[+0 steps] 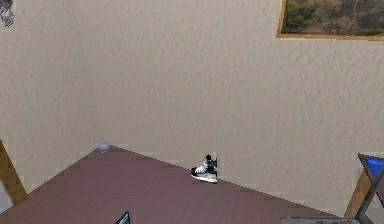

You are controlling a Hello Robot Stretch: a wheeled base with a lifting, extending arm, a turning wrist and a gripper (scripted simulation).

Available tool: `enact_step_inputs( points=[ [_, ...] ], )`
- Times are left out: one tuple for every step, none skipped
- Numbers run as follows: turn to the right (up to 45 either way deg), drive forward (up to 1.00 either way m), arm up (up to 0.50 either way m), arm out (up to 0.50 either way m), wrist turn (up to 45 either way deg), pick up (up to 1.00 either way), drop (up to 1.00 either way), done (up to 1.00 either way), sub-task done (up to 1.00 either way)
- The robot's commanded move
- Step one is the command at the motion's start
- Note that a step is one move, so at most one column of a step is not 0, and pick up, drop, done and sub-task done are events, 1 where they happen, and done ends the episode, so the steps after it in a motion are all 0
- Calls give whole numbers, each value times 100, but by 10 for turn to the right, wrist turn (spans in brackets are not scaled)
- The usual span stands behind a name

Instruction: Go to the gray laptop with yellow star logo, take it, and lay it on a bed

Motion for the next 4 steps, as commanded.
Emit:
enact_step_inputs(
  points=[
    [0, 0, 0, -42, 0, 0, 0, 0, 0],
    [-450, 0, 0, 0, 0, 0, 0, 0, 0],
    [-60, 0, 0, 0, 0, 0, 0, 0, 0],
    [0, 55, 0, 0, 0, 0, 0, 0, 0]
  ],
)
